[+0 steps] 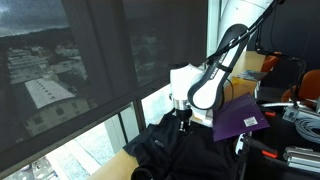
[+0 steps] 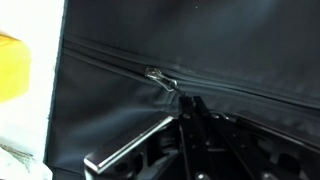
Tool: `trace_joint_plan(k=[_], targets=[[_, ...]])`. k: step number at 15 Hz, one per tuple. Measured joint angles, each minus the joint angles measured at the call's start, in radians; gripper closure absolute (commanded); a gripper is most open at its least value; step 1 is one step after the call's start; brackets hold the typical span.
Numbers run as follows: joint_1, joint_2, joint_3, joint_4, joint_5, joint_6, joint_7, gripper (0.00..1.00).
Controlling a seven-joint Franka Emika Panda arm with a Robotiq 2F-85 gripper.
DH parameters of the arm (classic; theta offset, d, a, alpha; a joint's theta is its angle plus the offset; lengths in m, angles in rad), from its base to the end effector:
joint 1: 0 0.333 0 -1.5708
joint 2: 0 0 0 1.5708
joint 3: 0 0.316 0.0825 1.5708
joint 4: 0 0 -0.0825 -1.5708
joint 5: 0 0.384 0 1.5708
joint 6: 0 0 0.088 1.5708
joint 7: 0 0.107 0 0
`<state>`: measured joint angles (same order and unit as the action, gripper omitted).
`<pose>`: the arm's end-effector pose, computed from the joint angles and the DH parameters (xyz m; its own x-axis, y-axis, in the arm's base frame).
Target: Zip up the back jumper fully
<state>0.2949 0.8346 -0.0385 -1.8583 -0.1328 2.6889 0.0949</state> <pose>0.5965 0.1610 0.0666 0.9572 0.2894 -0.0023 0.2885 -0.9536 0.0863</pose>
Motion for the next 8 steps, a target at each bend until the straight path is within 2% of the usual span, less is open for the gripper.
trace_joint_plan(k=[8], targets=[[0.035, 0.000, 0.054, 0.028, -0.001, 0.000, -0.012, 0.98]])
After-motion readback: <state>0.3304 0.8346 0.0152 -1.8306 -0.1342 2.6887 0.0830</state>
